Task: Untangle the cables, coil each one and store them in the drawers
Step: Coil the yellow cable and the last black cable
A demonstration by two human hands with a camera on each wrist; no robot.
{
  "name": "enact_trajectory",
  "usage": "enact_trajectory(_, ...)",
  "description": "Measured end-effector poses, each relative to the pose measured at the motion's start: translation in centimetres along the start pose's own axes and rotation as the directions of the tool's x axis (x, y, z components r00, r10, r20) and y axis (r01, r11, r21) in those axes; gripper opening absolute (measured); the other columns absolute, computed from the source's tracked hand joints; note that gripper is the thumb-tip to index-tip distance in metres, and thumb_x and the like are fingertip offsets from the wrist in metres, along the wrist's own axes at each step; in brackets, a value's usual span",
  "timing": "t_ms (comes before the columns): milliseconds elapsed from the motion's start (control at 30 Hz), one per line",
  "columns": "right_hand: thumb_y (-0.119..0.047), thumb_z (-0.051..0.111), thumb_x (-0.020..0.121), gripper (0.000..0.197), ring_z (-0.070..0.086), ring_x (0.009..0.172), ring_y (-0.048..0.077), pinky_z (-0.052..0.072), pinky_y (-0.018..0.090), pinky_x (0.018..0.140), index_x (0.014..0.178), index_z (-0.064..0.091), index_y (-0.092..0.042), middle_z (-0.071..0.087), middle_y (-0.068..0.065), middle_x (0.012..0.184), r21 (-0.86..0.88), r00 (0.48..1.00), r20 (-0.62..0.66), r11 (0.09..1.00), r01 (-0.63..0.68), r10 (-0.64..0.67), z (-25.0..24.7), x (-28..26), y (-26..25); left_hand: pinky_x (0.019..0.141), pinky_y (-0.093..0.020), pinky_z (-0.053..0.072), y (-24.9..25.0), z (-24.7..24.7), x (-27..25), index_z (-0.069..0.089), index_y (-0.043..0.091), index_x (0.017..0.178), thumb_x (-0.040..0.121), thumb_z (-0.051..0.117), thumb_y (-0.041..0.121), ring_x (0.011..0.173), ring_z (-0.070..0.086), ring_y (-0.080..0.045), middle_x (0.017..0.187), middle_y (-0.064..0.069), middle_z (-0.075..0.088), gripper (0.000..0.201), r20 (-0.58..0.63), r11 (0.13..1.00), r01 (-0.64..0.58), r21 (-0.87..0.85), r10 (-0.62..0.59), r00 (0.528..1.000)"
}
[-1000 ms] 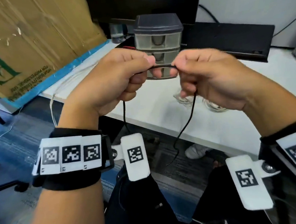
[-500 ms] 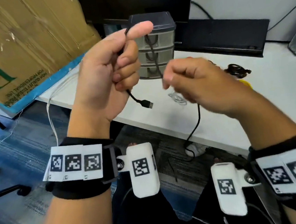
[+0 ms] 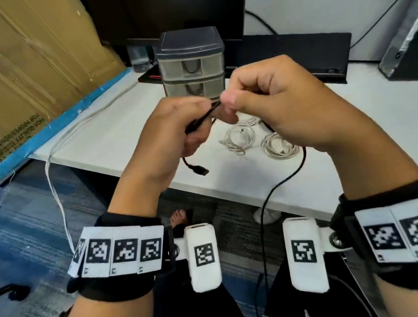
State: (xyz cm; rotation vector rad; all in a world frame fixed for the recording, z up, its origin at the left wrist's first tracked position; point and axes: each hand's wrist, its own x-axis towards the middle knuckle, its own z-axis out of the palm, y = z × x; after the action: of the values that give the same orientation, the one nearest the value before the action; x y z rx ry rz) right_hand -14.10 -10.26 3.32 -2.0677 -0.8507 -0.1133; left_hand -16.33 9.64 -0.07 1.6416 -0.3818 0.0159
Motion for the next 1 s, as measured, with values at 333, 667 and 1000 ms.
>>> enact_trajectory(333, -0.024, 0.048, 0.107, 0.033, 0.045, 0.066, 0.009, 0.039, 0.031, 0.067, 0.080, 0.057, -0.007, 0.050, -0.005, 0.071, -0.038, 0.974, 0.195, 0.994, -0.106, 0.112, 4.0, -0.9, 0.7, 0.055, -0.014, 0.044, 1.2, 0.2, 1.0, 0.058, -0.007, 0.130, 0.111, 0.035, 0.016, 0.055, 0.052, -0.004, 0.070, 0.003, 0.061, 0.038, -0.222, 0.945, -0.083, -0.316, 0.012, 0.975)
enact_trajectory(667, -0.010, 0.047, 0.106, 0.029, 0.037, 0.048, 0.002, 0.032, 0.009, 0.048, 0.080, 0.058, -0.005, 0.044, -0.017, 0.052, 0.190, 0.997, 0.066, 0.981, -0.039, 0.027, 0.2, -0.3, -2.4, 0.044, -0.022, 0.020, 2.2, -0.2, -0.3, 0.069, 0.011, 0.077, 0.103, 0.039, 0.017, 0.044, 0.024, -0.010, 0.047, 0.007, 0.033, 0.041, -0.053, 0.998, -0.048, 0.048, 0.051, 0.997)
enact_trajectory(1000, -0.021, 0.041, 0.110, 0.032, 0.021, 0.049, 0.010, 0.017, 0.020, 0.046, 0.081, 0.052, -0.013, 0.030, -0.011, 0.054, 0.355, 0.939, 0.266, 0.883, -0.306, 0.219, 3.9, -1.0, -2.0, 0.079, -0.017, 0.055, 3.2, -0.4, 0.0, 0.049, -0.006, 0.133, 0.111, 0.031, 0.008, 0.098, 0.075, -0.013, 0.102, -0.007, 0.079, 0.032, -0.149, 0.929, -0.210, -0.305, 0.171, 0.974)
